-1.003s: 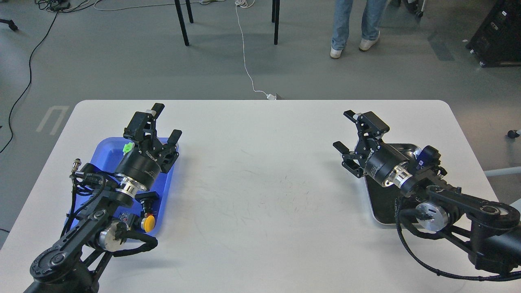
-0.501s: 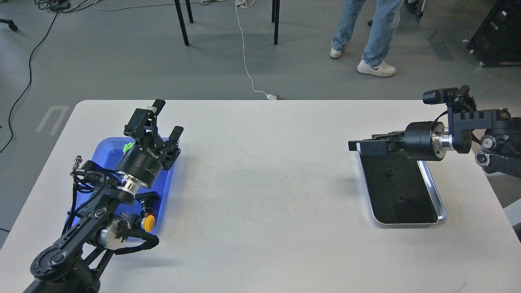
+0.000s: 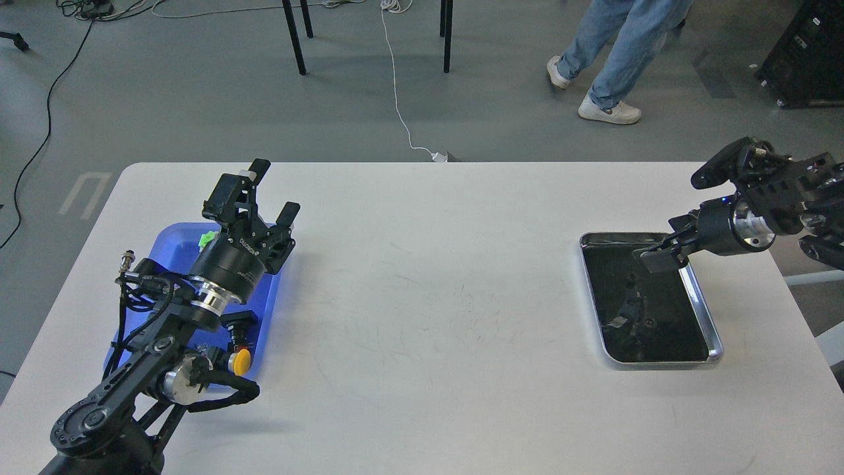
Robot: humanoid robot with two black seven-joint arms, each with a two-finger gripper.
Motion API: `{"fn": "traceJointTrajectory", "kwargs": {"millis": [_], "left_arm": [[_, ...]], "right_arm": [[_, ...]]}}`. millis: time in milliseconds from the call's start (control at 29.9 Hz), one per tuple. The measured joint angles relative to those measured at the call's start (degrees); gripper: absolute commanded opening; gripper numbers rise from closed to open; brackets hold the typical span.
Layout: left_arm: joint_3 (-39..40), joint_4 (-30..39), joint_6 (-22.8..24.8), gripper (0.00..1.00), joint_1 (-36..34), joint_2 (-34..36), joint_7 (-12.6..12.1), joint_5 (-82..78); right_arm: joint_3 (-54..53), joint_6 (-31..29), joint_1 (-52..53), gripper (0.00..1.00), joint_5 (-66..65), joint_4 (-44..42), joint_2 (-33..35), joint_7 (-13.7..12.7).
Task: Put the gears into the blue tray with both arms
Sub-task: 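Reach the right gripper down into the dark metal tray, then grasp a small black gear with the right gripper and lift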
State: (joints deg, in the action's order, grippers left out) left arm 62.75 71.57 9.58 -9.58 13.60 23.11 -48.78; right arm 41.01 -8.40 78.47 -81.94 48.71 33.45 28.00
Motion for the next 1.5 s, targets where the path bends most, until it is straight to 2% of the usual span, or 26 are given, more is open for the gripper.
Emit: {"fn": "traceJointTrajectory", "kwargs": {"millis": [167,535,969,1170,1304,1504], "left_arm": [[0.0,0.1,0.0,0.98,0.1,0.2,0.0,0.0],[0.1,0.1,0.0,0.98,0.1,0.2,0.0,0.0],[0.1,0.1,0.0,0.98,0.1,0.3,0.0,0.0],[0.1,0.1,0.0,0.98,0.1,0.3,0.0,0.0],[0.1,0.1,0.0,0.98,0.1,0.3,0.0,0.0],[0.1,0.1,0.0,0.98,0.1,0.3,0.0,0.0]], "right_arm": [[0.1,0.2,-2.9,0.67,0.3,-3.1,-2.6,0.0],[0.0,0.2,-6.7,0.65,2.4,-7.9,-6.6,0.0],[0.1,0.2,-8.3,0.59,2.4,-8.4,-6.9,0.0],[0.1,0.3,-8.4,0.46,2.4,-8.4,-6.9,0.0],[0.1,0.4,-8.4,0.33,2.4,-8.5,-7.0,0.0],[0.1,0.4,-8.7,0.22,2.3,-8.7,-7.0,0.0]]}}
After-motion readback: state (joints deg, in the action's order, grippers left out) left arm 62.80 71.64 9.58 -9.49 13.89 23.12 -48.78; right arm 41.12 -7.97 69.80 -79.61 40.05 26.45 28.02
